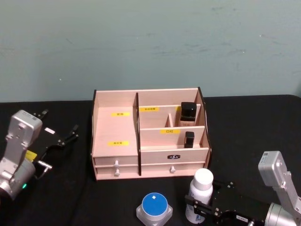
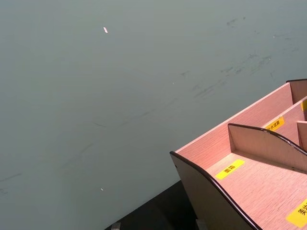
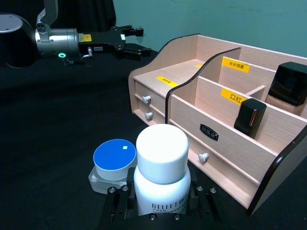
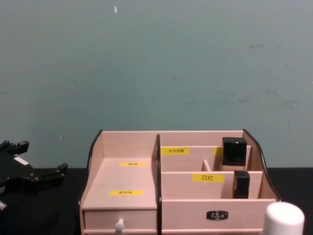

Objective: Pick up the facial cleanser and watermelon frost from the table and place them into the tiered storage box.

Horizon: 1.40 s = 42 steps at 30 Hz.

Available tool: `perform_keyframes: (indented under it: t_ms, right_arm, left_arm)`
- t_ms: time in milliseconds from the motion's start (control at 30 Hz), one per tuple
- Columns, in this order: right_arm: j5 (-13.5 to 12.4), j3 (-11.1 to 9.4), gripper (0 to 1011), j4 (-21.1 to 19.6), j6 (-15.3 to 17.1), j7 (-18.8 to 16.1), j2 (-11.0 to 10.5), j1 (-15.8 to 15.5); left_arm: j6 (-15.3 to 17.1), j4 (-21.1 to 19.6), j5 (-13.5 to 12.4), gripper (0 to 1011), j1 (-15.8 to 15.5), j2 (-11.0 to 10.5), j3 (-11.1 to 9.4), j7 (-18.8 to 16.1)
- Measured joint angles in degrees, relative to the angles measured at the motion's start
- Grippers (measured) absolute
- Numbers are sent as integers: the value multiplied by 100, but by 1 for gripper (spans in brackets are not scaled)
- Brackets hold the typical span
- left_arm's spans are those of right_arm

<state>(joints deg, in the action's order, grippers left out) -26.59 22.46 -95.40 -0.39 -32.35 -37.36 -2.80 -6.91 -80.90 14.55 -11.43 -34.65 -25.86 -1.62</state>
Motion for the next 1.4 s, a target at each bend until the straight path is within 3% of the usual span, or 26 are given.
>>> perform_keyframes:
  t_ms: [300, 500, 800, 1133, 1400]
  right_arm:
    - [-43, -32, 594, -6, -11, 36, 20, -50]
    - [-25, -41, 594, -315, 44, 82, 14, -3]
    - [190, -8, 594, -718, 241, 420, 251, 412]
    - [770, 23, 594, -389, 529, 1230, 1045, 1212]
    - [1081, 144, 594, 233, 553, 1282, 1531, 1839]
  left_arm:
    - [0, 0, 0, 1010, 0, 0, 0, 0]
    - [0, 0, 0, 1010, 0, 0, 0, 0]
    - [0, 0, 0, 1010, 0, 0, 0, 0]
    - [0, 0, 0, 1010, 0, 0, 0, 0]
    - [0, 0, 0, 1010, 0, 0, 0, 0]
